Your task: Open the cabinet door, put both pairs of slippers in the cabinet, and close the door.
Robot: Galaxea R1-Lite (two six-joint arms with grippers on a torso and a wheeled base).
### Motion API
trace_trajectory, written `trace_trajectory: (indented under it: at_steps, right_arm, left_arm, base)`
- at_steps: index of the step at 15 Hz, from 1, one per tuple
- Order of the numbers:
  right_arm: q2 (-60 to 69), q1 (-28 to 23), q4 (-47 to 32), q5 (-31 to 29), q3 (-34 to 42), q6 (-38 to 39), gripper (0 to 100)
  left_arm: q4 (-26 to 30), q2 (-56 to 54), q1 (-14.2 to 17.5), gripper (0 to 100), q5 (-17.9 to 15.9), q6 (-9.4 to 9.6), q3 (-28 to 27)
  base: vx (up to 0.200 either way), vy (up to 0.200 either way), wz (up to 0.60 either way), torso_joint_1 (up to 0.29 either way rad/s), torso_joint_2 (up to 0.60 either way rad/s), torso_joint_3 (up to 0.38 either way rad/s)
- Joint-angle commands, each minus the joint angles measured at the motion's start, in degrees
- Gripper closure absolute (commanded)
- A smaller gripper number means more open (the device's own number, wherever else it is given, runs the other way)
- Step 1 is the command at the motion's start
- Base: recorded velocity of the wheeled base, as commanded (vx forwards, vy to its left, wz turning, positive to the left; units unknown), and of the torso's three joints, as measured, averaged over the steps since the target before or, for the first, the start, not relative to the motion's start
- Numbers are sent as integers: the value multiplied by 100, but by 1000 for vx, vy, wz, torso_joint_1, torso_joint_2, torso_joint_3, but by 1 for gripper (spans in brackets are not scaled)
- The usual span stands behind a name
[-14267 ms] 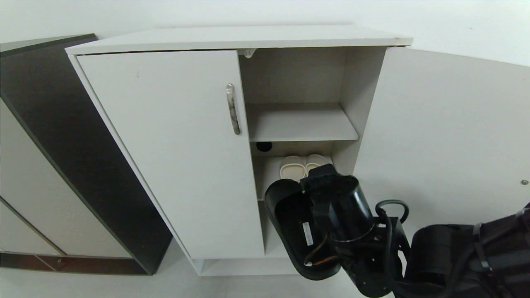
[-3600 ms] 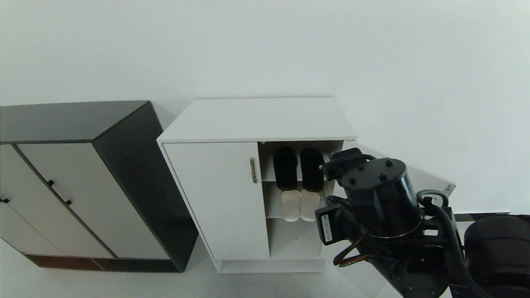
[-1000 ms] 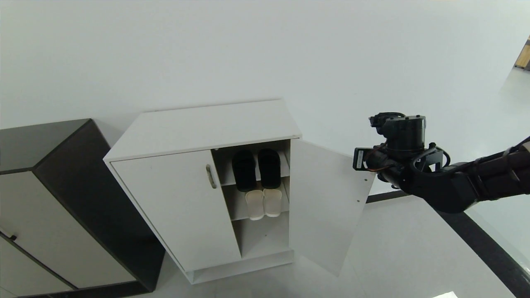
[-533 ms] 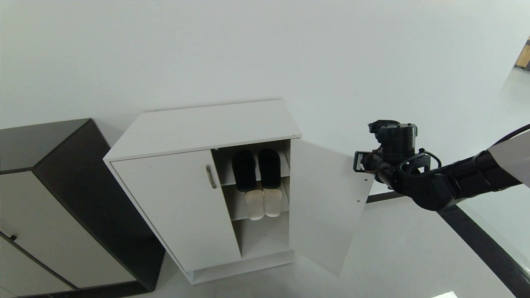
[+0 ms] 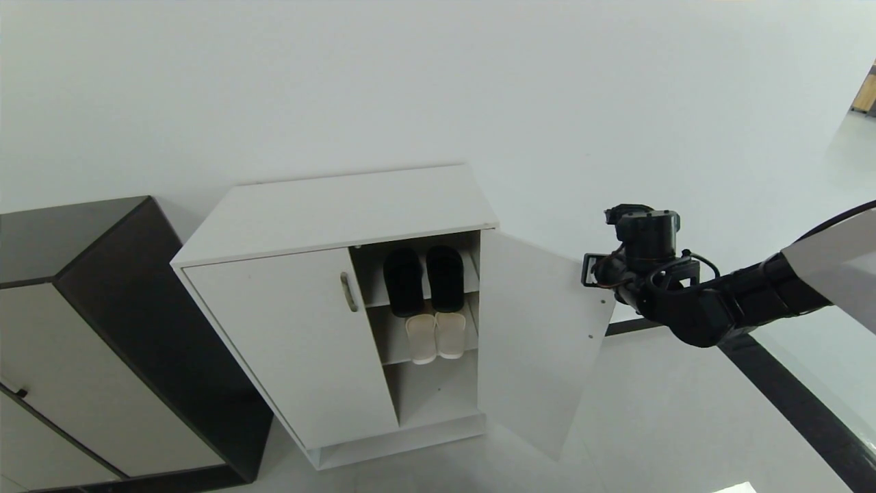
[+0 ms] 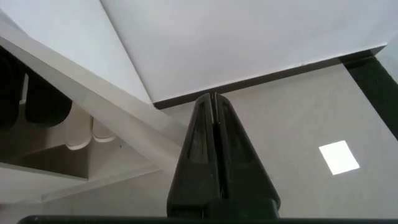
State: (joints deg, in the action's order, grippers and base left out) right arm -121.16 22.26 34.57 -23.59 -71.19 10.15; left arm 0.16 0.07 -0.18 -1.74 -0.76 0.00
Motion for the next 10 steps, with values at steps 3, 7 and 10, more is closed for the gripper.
trace_trajectory:
  at_steps: [3,7,10]
  right_arm:
    - [400,428,-30,3,466,-14,100]
    - [954,1316,-21,-14,1046,-22,100]
    - [1517,1905,-21,-14,1477,-22,100]
  left_arm:
    - [2,1,1,100,-1,-4,0]
    - [2,1,1,100,-1,-12,0]
    - [2,1,1,100,-1,-4,0]
  base:
    - [0,0,0,0,0,0]
    - [0,0,0,0,0,0]
    - [0,0,0,0,0,0]
